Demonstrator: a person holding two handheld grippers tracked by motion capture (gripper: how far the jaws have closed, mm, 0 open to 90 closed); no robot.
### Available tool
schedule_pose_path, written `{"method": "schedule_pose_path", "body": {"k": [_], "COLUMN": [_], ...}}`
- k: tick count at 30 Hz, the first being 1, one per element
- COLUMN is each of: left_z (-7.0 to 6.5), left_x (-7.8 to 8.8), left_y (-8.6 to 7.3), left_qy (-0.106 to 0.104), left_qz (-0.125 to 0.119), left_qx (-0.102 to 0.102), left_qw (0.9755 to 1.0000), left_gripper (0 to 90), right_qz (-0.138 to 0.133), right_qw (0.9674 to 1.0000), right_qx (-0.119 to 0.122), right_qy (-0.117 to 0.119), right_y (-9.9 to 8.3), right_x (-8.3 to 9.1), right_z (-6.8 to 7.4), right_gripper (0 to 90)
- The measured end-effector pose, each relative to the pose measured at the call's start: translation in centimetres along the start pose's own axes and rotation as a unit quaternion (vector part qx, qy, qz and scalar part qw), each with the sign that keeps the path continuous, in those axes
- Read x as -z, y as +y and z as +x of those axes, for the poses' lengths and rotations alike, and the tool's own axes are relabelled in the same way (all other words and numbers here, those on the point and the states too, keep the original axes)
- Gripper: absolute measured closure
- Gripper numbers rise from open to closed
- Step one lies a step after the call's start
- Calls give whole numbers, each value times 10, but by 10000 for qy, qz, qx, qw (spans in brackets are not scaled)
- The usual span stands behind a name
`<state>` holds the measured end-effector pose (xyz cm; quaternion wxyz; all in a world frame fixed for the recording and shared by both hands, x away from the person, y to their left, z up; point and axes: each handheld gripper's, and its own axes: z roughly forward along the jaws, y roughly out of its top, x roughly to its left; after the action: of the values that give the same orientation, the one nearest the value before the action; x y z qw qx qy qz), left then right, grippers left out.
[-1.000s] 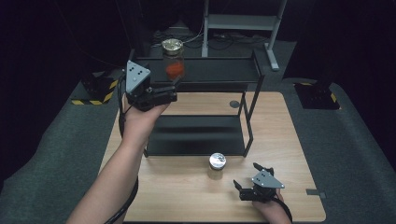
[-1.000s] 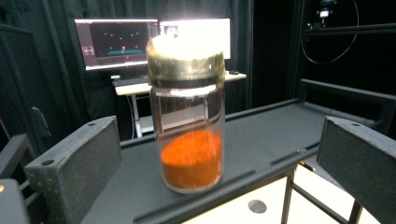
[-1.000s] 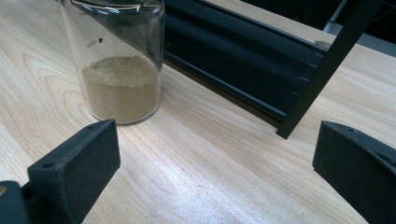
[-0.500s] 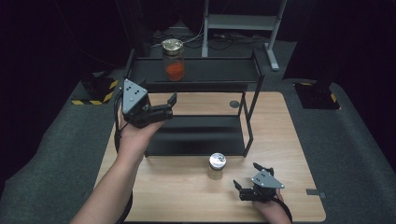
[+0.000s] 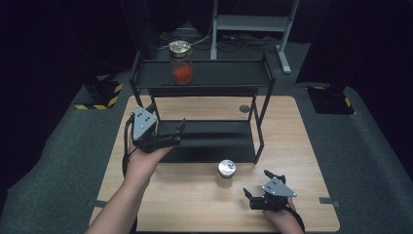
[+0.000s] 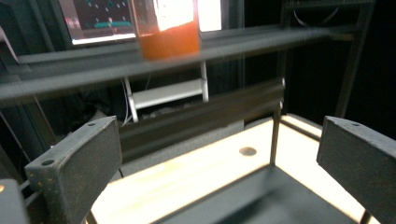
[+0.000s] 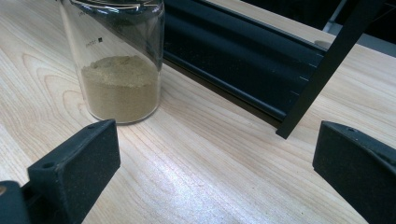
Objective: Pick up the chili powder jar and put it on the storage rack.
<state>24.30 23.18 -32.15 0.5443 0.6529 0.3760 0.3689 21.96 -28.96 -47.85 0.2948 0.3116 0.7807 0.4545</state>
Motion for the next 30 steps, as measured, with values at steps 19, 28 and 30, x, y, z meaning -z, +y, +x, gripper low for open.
{"method": "schedule_pose_path", "body": {"k": [19,28,30], "left_z": [-17,-23,-23], "left_x": [3,3,4], "left_y": [-74,-113,-119], "left_qy": [-146,-229,-230], "left_qz": [759,1215,1327], "left_qx": [-257,-193,-202], "left_qw": [9967,9921,9907], "left_gripper": [3,3,3], "right_qz": [12,18,19], "right_qw": [10000,10000,10000], "right_qx": [24,47,49], "right_qy": [-15,-25,-28], "right_y": [0,1,1], "right_x": [0,0,0], "right_z": [1,2,2], "right_gripper": [0,0,0]}}
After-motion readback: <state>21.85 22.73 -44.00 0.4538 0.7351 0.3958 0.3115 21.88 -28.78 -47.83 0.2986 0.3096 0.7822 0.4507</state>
